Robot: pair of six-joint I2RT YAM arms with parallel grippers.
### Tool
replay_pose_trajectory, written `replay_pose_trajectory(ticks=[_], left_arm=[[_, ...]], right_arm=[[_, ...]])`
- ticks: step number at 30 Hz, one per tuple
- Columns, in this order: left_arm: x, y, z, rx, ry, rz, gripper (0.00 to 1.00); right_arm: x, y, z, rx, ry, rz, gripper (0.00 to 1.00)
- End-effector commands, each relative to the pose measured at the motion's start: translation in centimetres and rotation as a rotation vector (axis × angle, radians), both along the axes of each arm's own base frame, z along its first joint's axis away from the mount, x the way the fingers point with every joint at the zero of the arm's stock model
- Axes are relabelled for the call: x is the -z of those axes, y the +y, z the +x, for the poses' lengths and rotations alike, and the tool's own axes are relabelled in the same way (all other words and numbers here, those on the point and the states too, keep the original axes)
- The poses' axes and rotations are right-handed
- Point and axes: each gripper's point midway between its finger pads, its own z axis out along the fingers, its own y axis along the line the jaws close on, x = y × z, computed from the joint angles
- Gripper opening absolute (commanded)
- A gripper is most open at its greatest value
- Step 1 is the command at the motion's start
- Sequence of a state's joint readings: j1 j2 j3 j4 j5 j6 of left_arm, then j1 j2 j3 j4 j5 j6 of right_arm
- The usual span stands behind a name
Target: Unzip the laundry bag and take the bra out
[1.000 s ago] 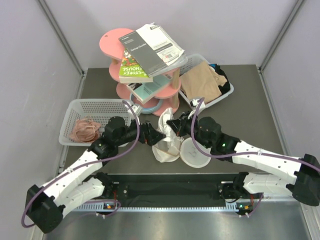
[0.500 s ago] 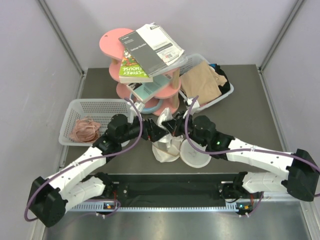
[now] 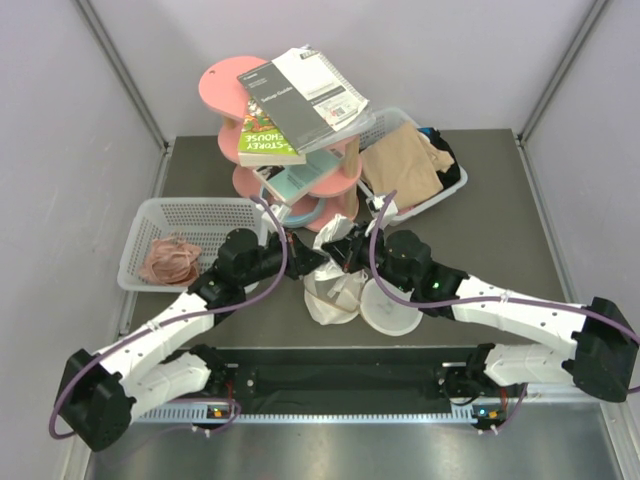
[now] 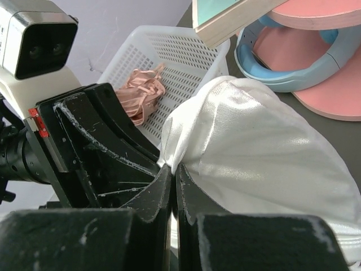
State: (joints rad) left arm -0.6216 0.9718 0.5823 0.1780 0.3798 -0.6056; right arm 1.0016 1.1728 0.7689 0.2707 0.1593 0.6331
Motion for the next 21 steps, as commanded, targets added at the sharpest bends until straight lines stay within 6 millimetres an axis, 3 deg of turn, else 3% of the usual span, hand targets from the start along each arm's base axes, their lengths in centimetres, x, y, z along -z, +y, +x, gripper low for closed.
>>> replay_pose_trajectory(ticks=[1, 2, 4, 5, 6, 8, 11, 13, 14, 16, 21], left_arm=[[-0.5, 1.5, 1.2, -0.101, -0.053, 0.040, 0.00], [-0.6, 2.1, 1.8, -0.145, -0.062, 0.055, 0.00], [-0.2, 3.4, 2.1, -0.202, -0.063, 0.107, 0.00], [-0.4, 4.4, 3.0, -0.272, -0.071, 0.125, 0.00], [-0.6, 5.0, 3.4, -0.311, -0.080, 0.134, 0.00], [-1.1, 6.9, 3.8, -0.404, -0.090, 0.177, 0.00], [-3.3, 9.2, 3.8, -0.498, -0.145, 0.187, 0.00], [-5.5, 11.0, 4.1, -0.583, -0.198, 0.194, 0.00], [-5.7, 11.8, 4.0, -0.604, -0.199, 0.215, 0.00], [-7.8, 13.1, 4.1, -0.658, -0.241, 0.219, 0.00], [-10.4, 17.0, 4.0, -0.823, -0.301, 0.275, 0.00]], right_arm=[[-4.9, 1.0, -0.4, -0.031, -0.058, 0.122, 0.01], [-4.9, 1.0, -0.4, -0.027, -0.059, 0.119, 0.02], [-4.6, 0.7, -0.3, -0.018, -0.057, 0.101, 0.18], [-4.6, 0.6, -0.3, -0.015, -0.059, 0.097, 0.27], [-4.5, 0.4, -0.3, -0.008, -0.060, 0.090, 0.44], [-4.6, -0.1, -0.3, 0.001, -0.061, 0.079, 0.62], [-4.5, -1.1, -0.2, 0.035, -0.067, 0.054, 0.74], [-4.2, -1.9, 0.1, 0.067, -0.069, 0.036, 0.77], [-4.4, -2.4, 0.0, 0.079, -0.074, 0.035, 0.80], [-4.2, -3.2, 0.2, 0.108, -0.082, 0.021, 0.81], [-4.3, -4.9, 0.4, 0.157, -0.090, 0.010, 0.84]])
